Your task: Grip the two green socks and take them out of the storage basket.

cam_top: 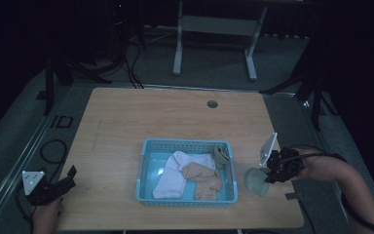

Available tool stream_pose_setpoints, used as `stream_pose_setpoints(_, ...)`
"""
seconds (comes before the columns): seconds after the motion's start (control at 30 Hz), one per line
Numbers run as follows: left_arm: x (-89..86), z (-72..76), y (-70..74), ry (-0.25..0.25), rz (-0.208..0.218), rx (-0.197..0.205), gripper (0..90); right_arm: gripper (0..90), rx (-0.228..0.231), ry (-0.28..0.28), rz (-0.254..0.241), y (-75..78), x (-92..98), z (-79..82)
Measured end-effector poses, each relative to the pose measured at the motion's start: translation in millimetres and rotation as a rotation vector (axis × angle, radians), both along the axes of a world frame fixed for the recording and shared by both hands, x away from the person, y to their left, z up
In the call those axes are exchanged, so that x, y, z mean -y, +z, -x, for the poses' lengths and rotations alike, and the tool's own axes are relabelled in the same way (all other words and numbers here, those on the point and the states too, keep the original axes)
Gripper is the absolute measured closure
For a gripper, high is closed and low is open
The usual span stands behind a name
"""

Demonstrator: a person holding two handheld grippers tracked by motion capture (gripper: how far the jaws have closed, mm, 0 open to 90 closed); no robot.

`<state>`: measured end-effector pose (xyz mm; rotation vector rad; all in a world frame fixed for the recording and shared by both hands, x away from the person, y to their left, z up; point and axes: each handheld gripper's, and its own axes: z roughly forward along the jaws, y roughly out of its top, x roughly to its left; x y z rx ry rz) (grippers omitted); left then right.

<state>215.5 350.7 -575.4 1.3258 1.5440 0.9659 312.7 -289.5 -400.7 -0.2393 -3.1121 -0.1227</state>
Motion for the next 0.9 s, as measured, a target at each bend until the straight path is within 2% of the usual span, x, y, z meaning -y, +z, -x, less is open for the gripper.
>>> stream_pose_setpoints(0.3, 0.1, 0.1, 0.0, 0.001, 0.002, 0.002, 0.7, 84.5, -0.063, -0.036, -0.049, -44.8, 15.5, -2.1)
stream_pose_setpoints(0.43, 0.1, -0.2, 0.0, 0.000, 0.001, -0.002, 0.7, 84.5, -0.078, -0.051, -0.024, -67.4, 18.9, -6.4)
stream_pose_setpoints(0.5, 0.0, 0.0, 0.0, 0.001, 0.002, 0.001, 0.7, 84.5, -0.080, -0.051, -0.015, -72.8, 19.5, -7.4)
stream_pose_setpoints(0.53, 0.0, 0.0, -0.1, 0.000, 0.002, 0.002, 0.7, 84.5, -0.092, -0.064, -0.023, -81.6, 21.1, -9.7)
stream_pose_setpoints(0.7, 0.0, -0.3, 0.0, 0.002, 0.004, -0.001, 0.7, 84.4, -0.107, -0.089, 0.001, -99.8, 25.3, -15.1)
stream_pose_setpoints(0.87, 0.0, -0.3, 0.0, 0.001, 0.002, -0.002, 0.7, 84.4, -0.116, -0.092, 0.008, -103.7, 26.2, -16.3)
stream_pose_setpoints(0.9, 0.0, -0.2, 0.0, 0.001, 0.002, -0.002, 0.7, 80.4, -0.110, -0.094, 0.034, -103.7, 24.9, -16.1)
